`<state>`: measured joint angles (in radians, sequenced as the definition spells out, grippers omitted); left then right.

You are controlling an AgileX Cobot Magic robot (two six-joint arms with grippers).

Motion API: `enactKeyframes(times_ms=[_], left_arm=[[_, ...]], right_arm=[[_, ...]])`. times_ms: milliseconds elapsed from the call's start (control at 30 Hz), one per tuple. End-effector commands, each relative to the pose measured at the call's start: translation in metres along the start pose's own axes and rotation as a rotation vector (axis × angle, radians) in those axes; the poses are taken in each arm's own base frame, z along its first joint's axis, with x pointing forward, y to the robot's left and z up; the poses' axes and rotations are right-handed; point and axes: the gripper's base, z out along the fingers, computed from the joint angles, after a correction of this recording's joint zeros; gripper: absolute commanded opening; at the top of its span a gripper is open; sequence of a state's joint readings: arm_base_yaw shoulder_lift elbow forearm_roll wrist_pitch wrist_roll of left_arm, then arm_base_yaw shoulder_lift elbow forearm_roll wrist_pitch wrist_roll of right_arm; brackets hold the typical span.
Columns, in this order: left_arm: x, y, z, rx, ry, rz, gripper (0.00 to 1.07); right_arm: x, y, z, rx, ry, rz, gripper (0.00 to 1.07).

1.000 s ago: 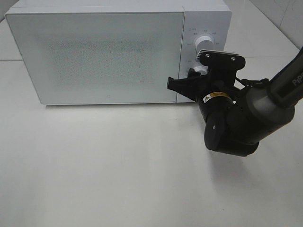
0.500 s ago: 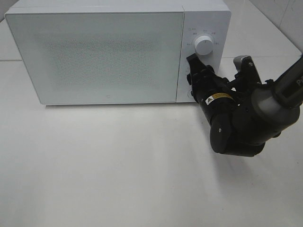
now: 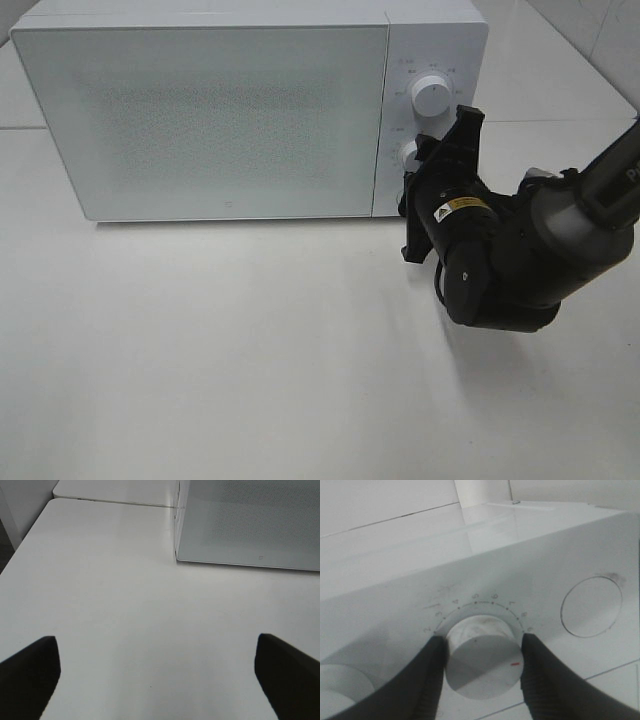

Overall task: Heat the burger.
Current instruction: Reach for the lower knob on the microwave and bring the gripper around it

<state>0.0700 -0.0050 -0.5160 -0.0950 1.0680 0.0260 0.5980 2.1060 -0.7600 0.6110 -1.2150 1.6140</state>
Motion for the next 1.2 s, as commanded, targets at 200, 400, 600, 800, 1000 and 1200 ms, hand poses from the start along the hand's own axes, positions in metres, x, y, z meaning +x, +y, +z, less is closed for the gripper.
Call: enactKeyframes(times_ms=[200, 400, 600, 800, 1000, 1200], left_arm=[[0.002, -0.001, -0.003, 0.003, -0.017, 0.000, 0.98], [0.002, -0.001, -0.003, 0.003, -0.017, 0.000, 0.98], [0.002, -0.001, -0.003, 0.003, -0.017, 0.000, 0.98], [0.002, -0.001, -0.003, 0.003, -0.017, 0.000, 0.98], [0.002, -0.001, -0.003, 0.003, -0.017, 0.000, 0.98], [0.002, -0.001, -0.003, 0.003, -0.017, 0.000, 0.98]], right_arm=[[0.029, 0.022, -0.003, -0.200, 0.215, -0.009, 0.00], [0.028, 0.022, -0.003, -0.201, 0.207, -0.019, 0.01], [0.026, 0.023, -0.002, -0.206, 0.186, -0.048, 0.04], [0.020, 0.023, -0.001, -0.211, 0.111, -0.084, 0.10], [0.014, 0.023, -0.001, -0.212, 0.041, -0.089, 0.20], [0.012, 0.023, -0.001, -0.211, 0.020, -0.083, 0.40]])
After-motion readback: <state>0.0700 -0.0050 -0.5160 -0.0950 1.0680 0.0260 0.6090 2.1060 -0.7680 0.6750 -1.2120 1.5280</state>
